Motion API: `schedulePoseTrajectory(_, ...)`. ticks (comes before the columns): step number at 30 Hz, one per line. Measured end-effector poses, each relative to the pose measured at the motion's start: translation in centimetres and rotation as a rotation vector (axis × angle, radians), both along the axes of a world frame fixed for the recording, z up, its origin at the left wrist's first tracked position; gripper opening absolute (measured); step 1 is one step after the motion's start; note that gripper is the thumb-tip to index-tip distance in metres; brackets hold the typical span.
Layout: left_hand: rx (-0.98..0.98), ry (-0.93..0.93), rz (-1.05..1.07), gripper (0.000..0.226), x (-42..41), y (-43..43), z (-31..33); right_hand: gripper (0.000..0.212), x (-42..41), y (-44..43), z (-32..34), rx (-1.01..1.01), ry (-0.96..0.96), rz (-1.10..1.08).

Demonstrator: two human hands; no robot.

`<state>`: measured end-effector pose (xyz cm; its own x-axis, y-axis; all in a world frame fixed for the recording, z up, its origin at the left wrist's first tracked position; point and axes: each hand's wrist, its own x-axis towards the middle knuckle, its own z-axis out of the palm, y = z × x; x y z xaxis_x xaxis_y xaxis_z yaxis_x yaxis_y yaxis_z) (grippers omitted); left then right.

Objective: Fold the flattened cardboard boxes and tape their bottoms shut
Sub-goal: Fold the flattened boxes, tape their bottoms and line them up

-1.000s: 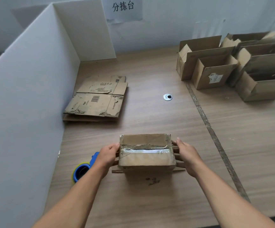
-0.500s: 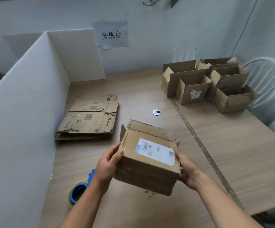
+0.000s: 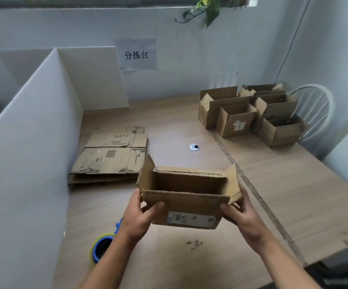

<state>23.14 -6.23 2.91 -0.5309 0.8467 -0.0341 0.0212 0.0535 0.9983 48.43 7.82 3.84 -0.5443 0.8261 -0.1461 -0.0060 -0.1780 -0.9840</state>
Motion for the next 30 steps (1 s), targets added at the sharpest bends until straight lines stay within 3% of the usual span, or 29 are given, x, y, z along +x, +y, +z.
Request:
schedulePoseTrajectory(4, 0.054, 0.093, -0.023, 0.082, 0.6, -0.2, 0.5, 0.080, 0.6, -0.9, 0.6, 0.074, -0.013, 0.067)
schedulePoseTrajectory(9, 0.091, 0.138, 0.005, 0.073, 0.6, -0.7, -0.3, 0.050, 0.6, 0.0, 1.3, 0.038, -0.022, -0.155)
schedulePoseTrajectory(11, 0.097, 0.150, -0.005, 0.074, 0.7, -0.8, -0.5, 0.062, 0.4, 0.6, 1.7, 0.002, 0.008, -0.174)
schedulePoseTrajectory(14, 0.110, 0.179, -0.045, 0.069, 0.6, -1.1, -0.3, 0.071, 0.1, 1.5, 2.1, 0.094, -0.223, -0.090)
schedulePoseTrajectory(19, 0.126, 0.174, -0.077, 0.062, 0.2, -1.6, -0.3, 0.017, -0.5, 2.6, 3.4, 0.252, -0.430, -0.174)
schedulePoseTrajectory(24, 0.142, 0.225, -0.074, 0.059, 0.2, -2.8, -0.8, 0.043, -1.3, 2.9, 4.1, 0.179, -0.522, -0.216)
schedulePoseTrajectory(27, 0.149, 0.284, -0.066, 0.057, 0.4, -3.0, -0.9, 0.043, -1.9, 2.2, 4.8, -0.033, -0.404, -0.214)
schedulePoseTrajectory(30, 0.133, 0.166, -0.016, 0.060, 0.7, -2.5, -0.5, 0.043, -2.1, 1.3, 5.3, -0.054, -0.182, -0.250)
